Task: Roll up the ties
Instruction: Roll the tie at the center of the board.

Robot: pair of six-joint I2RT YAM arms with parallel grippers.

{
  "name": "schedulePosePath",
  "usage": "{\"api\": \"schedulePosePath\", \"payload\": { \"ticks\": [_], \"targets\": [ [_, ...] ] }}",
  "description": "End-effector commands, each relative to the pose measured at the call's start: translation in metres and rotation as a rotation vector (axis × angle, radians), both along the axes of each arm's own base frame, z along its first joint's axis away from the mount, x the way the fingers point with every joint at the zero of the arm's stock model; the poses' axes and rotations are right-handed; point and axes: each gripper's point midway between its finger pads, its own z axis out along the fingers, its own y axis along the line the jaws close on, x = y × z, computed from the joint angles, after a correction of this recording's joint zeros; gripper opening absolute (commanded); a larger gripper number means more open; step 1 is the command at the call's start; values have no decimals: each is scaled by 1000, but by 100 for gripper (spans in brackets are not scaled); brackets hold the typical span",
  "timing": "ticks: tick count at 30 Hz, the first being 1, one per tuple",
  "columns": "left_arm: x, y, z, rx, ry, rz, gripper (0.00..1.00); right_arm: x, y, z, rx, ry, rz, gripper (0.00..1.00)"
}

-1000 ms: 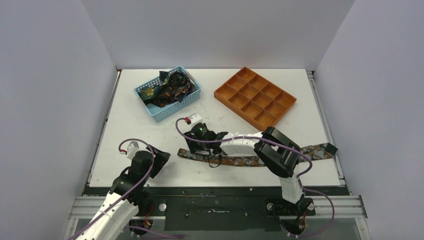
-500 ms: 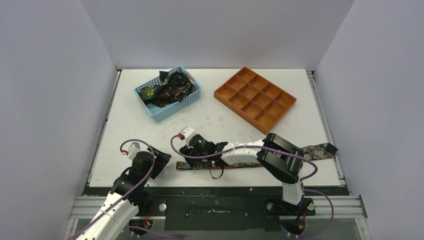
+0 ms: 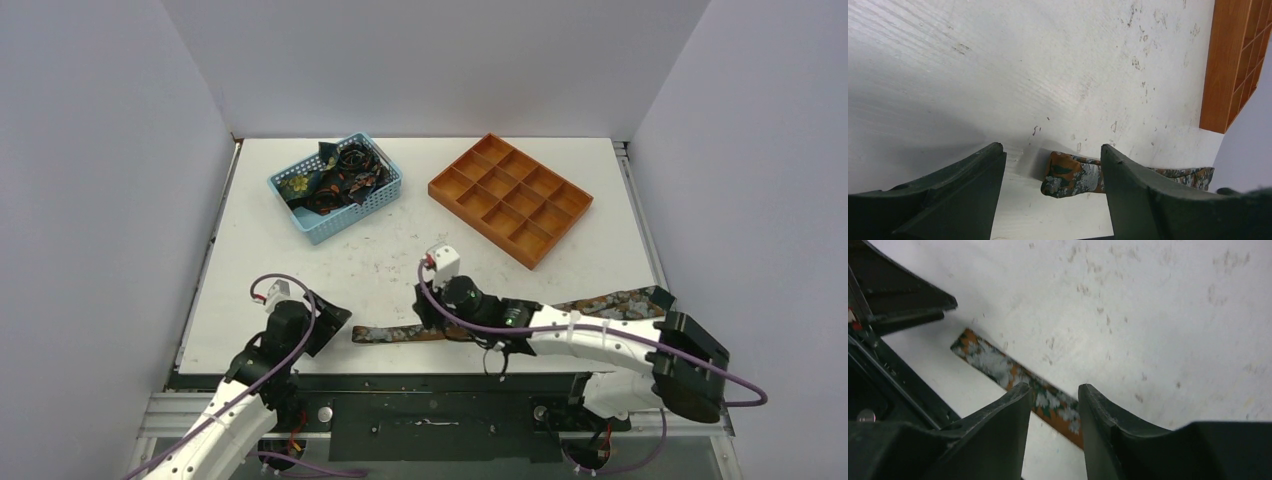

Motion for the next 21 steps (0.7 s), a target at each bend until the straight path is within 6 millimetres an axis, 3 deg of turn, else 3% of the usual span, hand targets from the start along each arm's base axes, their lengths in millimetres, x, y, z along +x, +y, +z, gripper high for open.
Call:
{"api": "schedulePosePath", "payload": {
  "ticks": [1,6,10,15,21],
  "targets": [
    [9,-13,9,-47,-66,-57,67,-33,-50,-58,-42,128,-95,36],
    [10,-22,7,-93,-90,-87,65,-57,-58,-68,58,154,-96,24],
    [9,-24,6,-98,-93,-95,65,-63,-56,-80,41,171,-93,20],
    [7,-26,2,-105,-83,-110,64,-56,-60,-94,-4,171,-167,19],
    [0,-31,-5,-122,-61,-143,62,-40,-68,-94,-20,134,-291,22]
  ]
}}
